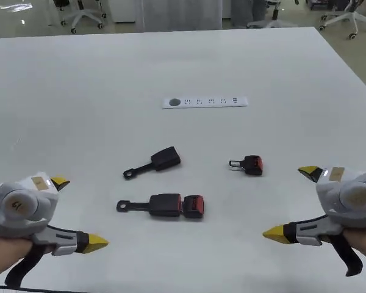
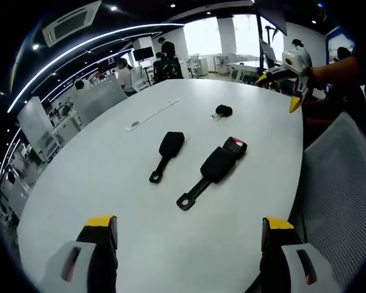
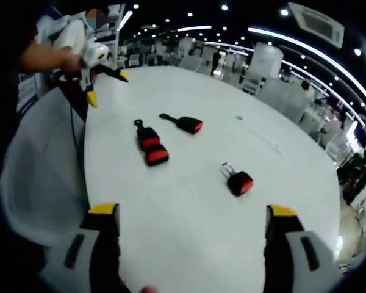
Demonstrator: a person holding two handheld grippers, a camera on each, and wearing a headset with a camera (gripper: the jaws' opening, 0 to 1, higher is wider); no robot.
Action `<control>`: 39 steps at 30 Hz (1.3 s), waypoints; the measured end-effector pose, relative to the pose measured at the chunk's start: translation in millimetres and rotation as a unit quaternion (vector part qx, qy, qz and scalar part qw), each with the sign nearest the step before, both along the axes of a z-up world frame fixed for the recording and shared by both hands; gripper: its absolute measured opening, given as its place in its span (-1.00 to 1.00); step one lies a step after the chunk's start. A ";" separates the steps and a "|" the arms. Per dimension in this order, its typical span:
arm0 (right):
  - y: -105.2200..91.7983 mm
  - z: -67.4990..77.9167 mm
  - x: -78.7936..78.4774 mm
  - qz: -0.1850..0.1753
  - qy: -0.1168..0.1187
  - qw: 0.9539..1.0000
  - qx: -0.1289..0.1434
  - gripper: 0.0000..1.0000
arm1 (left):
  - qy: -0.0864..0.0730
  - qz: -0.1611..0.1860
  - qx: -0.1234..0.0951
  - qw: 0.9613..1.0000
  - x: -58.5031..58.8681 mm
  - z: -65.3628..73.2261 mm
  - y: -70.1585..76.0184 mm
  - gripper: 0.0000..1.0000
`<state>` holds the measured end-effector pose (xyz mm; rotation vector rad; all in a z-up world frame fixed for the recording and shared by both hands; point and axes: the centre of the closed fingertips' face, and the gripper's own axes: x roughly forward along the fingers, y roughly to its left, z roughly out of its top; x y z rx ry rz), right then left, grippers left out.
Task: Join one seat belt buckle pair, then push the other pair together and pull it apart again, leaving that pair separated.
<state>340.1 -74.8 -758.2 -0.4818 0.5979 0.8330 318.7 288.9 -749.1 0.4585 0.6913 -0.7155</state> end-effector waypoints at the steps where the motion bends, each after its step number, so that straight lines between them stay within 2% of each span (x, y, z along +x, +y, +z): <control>1: 0.7 0.4 0.0 -0.004 0.001 1.000 0.005 1.00 | 0.000 0.005 -0.002 1.000 -0.8 0.5 0.8 1.00; 7: 2.6 1.6 0.4 -0.021 0.001 1.000 0.018 1.00 | 0.003 0.010 -0.006 1.000 -2.2 -2.4 1.2 1.00; 10: 4.1 3.6 -1.2 -0.027 0.000 0.999 0.025 1.00 | -0.003 0.010 -0.010 1.000 -1.1 0.0 1.3 1.00; 13: 5.2 3.8 -4.5 -0.035 0.003 0.999 0.030 1.00 | -0.007 0.016 -0.020 1.000 0.3 3.1 1.4 1.00; 15: 5.9 3.8 -7.2 -0.039 0.007 0.999 0.033 1.00 | -0.013 0.019 -0.035 0.999 1.4 6.2 -0.3 1.00; 21: 7.4 1.6 -8.0 -0.042 0.010 0.998 0.040 1.00 | -0.012 0.035 -0.060 0.998 3.3 5.3 -3.2 1.00; 23: 9.7 5.4 -7.4 -0.051 0.012 0.997 0.054 0.98 | -0.008 0.031 -0.058 0.998 1.5 1.7 -4.9 1.00; 26: 12.7 17.2 -5.0 -0.059 0.001 0.996 0.069 0.94 | -0.009 0.026 -0.061 0.998 -0.5 1.0 -6.9 1.00; 29: 17.2 28.4 -4.2 -0.059 -0.004 0.995 0.078 0.96 | -0.004 0.049 -0.094 0.994 2.4 6.2 -9.1 1.00; 30: 18.6 31.7 -4.1 -0.059 -0.005 0.995 0.080 0.99 | -0.007 0.054 -0.103 0.993 4.7 8.8 -9.7 1.00; 34: 17.7 32.9 -0.6 -0.062 -0.008 0.995 0.082 1.00 | -0.009 0.053 -0.101 0.993 6.1 8.3 -11.1 1.00; 39: 15.2 30.9 0.3 -0.076 0.000 0.993 0.087 1.00 | -0.008 0.051 -0.098 0.994 3.8 5.8 -10.7 1.00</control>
